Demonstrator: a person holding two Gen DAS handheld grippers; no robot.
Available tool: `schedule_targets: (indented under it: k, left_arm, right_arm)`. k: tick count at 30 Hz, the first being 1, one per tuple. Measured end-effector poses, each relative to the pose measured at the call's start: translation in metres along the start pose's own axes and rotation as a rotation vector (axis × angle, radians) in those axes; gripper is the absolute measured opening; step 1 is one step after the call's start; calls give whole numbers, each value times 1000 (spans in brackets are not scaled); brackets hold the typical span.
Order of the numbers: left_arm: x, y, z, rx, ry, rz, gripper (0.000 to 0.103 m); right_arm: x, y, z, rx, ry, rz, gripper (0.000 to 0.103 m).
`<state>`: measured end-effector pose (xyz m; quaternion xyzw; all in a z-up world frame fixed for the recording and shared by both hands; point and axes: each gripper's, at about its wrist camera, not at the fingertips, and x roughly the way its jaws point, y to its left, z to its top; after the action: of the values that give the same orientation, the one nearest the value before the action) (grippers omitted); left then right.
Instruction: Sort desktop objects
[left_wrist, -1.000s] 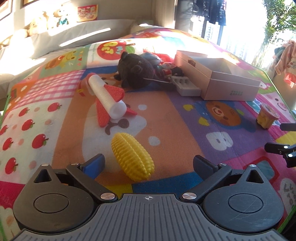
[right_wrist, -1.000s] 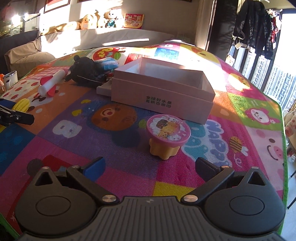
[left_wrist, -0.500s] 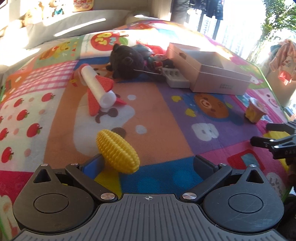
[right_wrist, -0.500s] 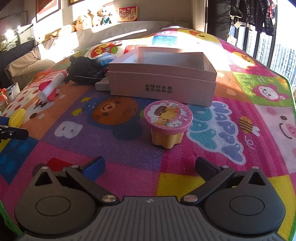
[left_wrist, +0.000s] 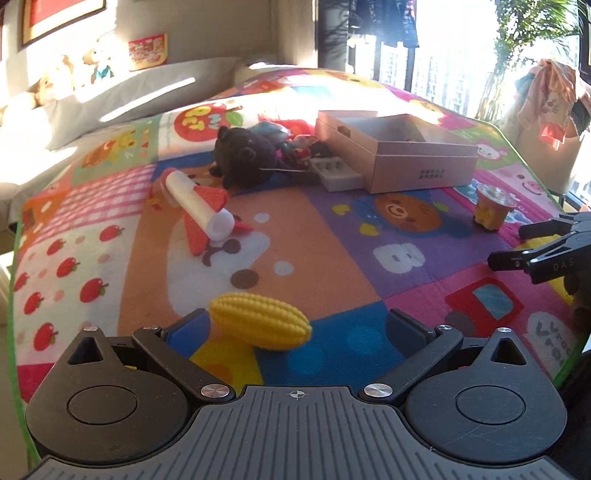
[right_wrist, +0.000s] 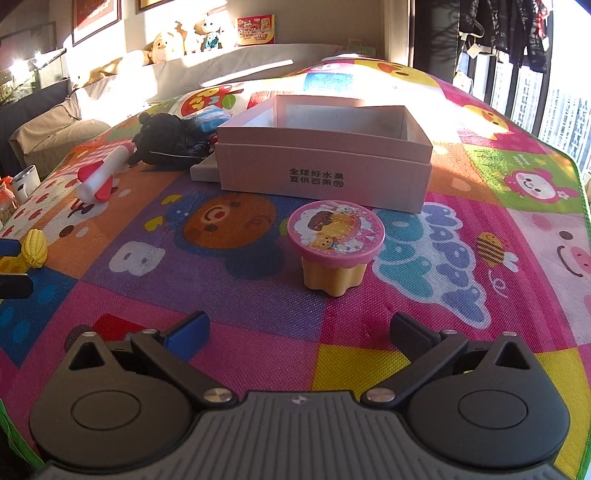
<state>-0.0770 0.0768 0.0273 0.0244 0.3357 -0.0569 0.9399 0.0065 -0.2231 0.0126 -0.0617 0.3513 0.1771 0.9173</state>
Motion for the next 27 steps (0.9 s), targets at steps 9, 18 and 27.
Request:
schedule_targets:
  k: [9, 18, 27]
  left_arm:
    - [6, 18, -11, 5, 63, -27, 85]
    - [-22, 10, -33, 5, 58, -15, 79]
    - [-10, 10, -18, -28, 33, -10, 34]
  right_arm:
    - [0, 0, 0, 0, 0, 0, 103]
    - [0, 0, 0, 0, 0, 0, 103]
    - [-1, 0, 0, -1, 1, 0, 103]
